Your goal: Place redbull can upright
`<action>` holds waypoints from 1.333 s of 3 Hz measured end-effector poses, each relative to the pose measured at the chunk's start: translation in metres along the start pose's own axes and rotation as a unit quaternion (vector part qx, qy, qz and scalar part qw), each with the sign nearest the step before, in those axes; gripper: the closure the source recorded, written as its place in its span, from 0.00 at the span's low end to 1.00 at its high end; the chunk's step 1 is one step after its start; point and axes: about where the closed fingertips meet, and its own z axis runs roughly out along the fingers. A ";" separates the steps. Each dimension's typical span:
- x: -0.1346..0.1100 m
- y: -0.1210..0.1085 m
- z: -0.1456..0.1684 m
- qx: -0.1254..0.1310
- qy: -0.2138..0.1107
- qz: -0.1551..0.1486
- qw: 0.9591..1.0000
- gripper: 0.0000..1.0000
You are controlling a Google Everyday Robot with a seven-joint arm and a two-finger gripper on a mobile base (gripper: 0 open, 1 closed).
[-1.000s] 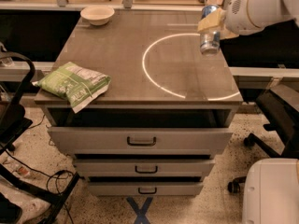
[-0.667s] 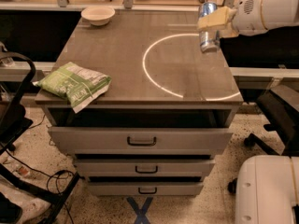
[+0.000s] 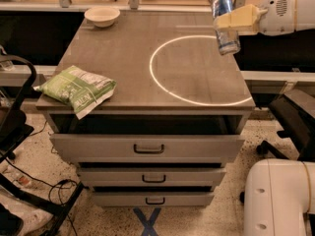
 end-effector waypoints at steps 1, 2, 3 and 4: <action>0.002 0.004 -0.007 0.001 -0.027 -0.052 0.998 1.00; 0.006 0.007 -0.012 -0.035 -0.069 -0.103 0.992 1.00; 0.009 0.006 -0.014 -0.061 -0.091 -0.131 0.985 1.00; 0.009 0.005 -0.014 -0.064 -0.093 -0.134 0.985 1.00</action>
Offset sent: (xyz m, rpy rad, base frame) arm -0.0291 -0.0207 0.0057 0.1339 -0.4312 0.1110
